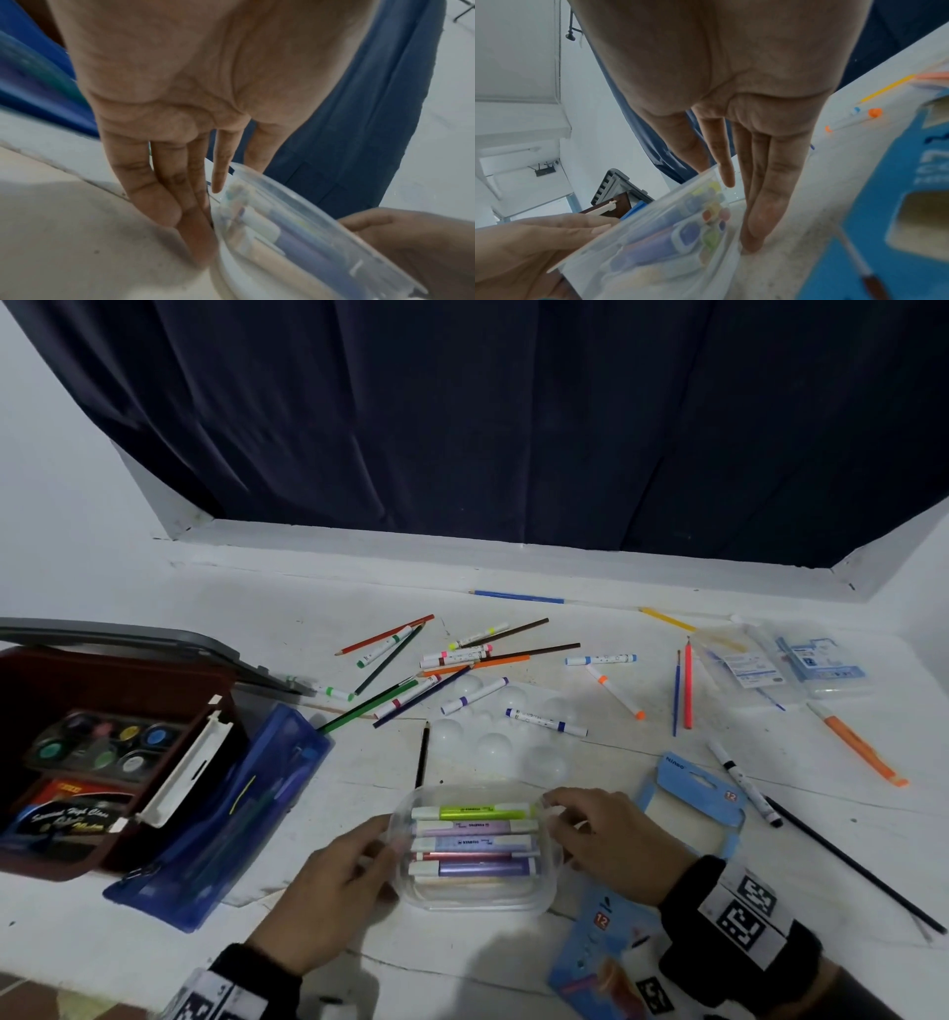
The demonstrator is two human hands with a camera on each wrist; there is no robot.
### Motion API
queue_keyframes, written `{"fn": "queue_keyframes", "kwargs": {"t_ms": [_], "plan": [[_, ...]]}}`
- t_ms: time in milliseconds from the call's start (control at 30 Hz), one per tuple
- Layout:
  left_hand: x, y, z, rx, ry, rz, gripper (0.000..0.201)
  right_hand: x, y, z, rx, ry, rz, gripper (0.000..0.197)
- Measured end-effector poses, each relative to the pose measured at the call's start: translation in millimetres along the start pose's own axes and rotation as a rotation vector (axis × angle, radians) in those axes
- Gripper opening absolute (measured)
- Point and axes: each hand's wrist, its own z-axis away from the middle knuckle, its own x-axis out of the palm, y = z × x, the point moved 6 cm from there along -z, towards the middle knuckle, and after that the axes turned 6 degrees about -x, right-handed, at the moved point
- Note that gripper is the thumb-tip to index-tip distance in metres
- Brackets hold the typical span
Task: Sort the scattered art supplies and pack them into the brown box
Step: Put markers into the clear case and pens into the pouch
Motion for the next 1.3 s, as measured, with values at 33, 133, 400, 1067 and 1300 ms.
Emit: {"fn": "queue_keyframes", "kwargs": {"t_ms": [33,133,400,1067,1300], "plan": [[0,2,1,0.003,-0.021,0.019,0.023,2,-3,-1,-0.001,-0.004,-0.013,0.028],[-12,-7,1,-0.004,-0.025,0.03,0.027,13,-13,-8,0.001,-0.02,-0.034,0.026],[-52,-27,-11,-0.07,0.028,0.08,0.028,36,-35,-44,0.029,-0.018,-0.133,0.017],[-59,6,-84,-0.172,-0.035,0.267,0.026,41,-44,-63,0.162,0.061,-0.32,0.011],[-78,-13,-71,-0.086,0.038,-0.021,0.027,41,-42,-60,0.174,0.069,-0.376,0.011]]}}
